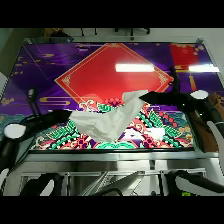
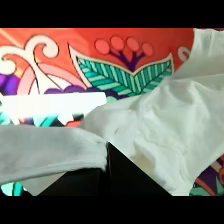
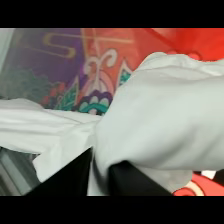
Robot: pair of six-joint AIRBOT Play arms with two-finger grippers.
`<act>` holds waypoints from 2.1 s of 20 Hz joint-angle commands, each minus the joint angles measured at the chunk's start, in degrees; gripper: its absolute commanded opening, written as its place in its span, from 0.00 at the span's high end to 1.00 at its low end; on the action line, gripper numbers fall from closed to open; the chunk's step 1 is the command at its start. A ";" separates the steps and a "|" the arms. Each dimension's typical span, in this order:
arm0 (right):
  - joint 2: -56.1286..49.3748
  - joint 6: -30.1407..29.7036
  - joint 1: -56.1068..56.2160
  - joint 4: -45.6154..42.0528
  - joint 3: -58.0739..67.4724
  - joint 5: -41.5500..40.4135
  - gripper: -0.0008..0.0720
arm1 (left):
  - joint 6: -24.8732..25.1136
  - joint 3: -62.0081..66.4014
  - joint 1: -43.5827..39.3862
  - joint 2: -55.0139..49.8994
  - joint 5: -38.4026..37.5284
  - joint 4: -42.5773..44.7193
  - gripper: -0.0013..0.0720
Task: Fold the shirts.
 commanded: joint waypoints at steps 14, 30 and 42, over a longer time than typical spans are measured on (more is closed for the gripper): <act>-6.34 10.47 20.83 -12.70 2.73 -1.42 0.13 | 3.93 9.64 -5.03 -25.22 -2.82 -0.09 0.96; -16.55 9.46 36.30 -11.34 2.91 -24.44 0.95 | 3.96 9.64 -5.03 -25.22 -5.46 -0.09 0.96; 3.13 7.41 23.85 -11.37 9.57 -20.11 0.96 | 4.68 13.81 3.65 -15.63 -7.32 -0.35 0.96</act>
